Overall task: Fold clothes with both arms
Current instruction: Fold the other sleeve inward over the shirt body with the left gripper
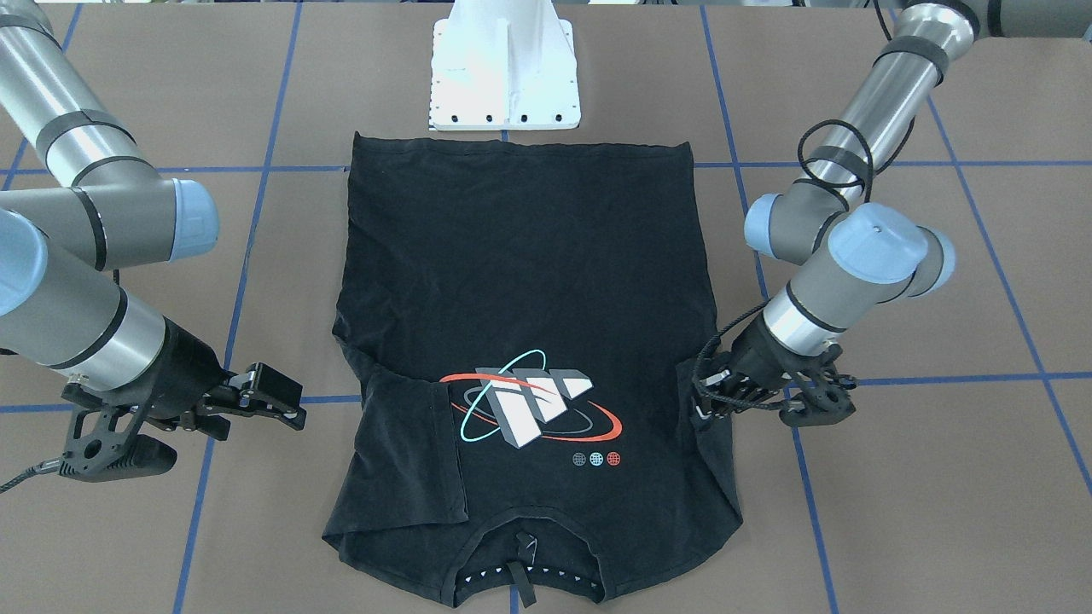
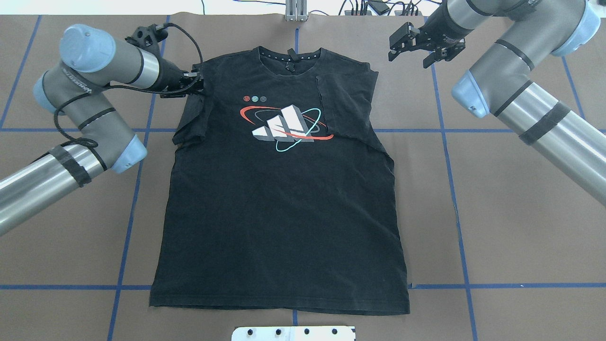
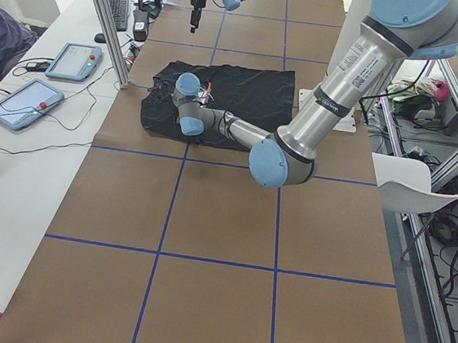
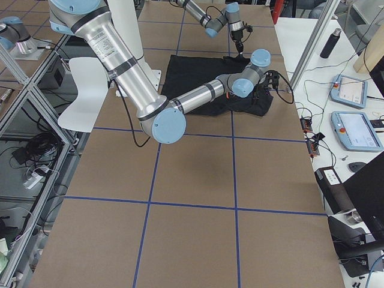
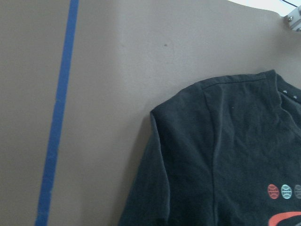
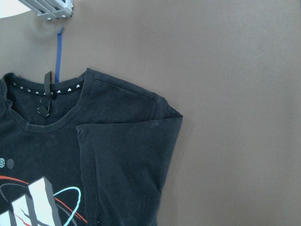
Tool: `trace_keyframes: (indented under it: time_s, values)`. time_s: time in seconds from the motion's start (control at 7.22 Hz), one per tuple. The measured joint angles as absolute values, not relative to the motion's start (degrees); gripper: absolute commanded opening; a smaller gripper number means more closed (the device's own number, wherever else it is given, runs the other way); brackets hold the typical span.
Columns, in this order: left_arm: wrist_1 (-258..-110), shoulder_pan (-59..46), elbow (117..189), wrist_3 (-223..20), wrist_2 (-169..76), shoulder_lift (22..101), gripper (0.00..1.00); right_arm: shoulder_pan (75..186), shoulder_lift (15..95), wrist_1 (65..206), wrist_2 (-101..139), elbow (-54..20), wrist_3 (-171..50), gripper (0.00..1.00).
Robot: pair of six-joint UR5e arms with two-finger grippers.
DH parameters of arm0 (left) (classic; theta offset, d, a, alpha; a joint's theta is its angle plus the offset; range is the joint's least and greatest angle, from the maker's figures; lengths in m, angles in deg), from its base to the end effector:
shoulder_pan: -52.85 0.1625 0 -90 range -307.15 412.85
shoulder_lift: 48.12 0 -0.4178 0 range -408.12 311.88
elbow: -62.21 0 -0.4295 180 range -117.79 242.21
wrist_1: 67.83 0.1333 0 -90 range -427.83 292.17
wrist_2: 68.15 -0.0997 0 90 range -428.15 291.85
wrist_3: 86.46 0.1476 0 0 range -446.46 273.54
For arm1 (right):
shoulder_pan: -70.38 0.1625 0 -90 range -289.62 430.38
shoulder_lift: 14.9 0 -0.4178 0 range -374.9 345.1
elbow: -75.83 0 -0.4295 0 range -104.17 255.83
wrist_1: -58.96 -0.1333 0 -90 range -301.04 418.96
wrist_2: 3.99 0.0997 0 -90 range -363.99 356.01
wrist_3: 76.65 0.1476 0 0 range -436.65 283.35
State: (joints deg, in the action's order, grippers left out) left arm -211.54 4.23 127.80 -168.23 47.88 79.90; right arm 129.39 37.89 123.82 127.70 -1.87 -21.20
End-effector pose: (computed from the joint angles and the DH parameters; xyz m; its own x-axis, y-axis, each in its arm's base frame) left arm 0.5010 -0.6723 0.3497 0.3105 -0.1578 -0.9374 0.3659 0.9300 -0.0354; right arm -0.3770 -0.6959 0.3087 0.4865 -0.0126 0.8736 -0.1235 0.9889 0.0830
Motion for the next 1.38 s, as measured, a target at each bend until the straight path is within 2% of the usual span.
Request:
trace_keyframes:
  time_s: [0.42, 0.69, 0.83, 0.97, 1.38]
  values:
    - [-212.02, 7.22, 118.24, -177.28, 41.44, 90.35, 0.00, 129.43, 38.11, 123.75, 128.07, -1.87, -21.27, 1.00]
    - [-212.32, 7.57, 116.45, -181.38, 40.14, 93.25, 0.00, 129.44, 38.38, 123.74, 128.23, -1.89, -21.28, 1.00]
    - [-212.38, 7.62, 116.24, -182.16, 39.81, 93.67, 0.25, 129.44, 38.52, 123.74, 128.20, -1.91, -21.28, 1.00]
    - [-212.40, 7.65, 116.17, -182.37, 39.65, 93.75, 0.99, 129.44, 38.58, 123.74, 128.19, -1.90, -21.28, 1.00]
    - [-212.93, 7.61, 116.92, -181.86, 39.66, 93.60, 1.00, 129.44, 38.65, 123.76, 128.46, -1.83, -21.27, 1.00]
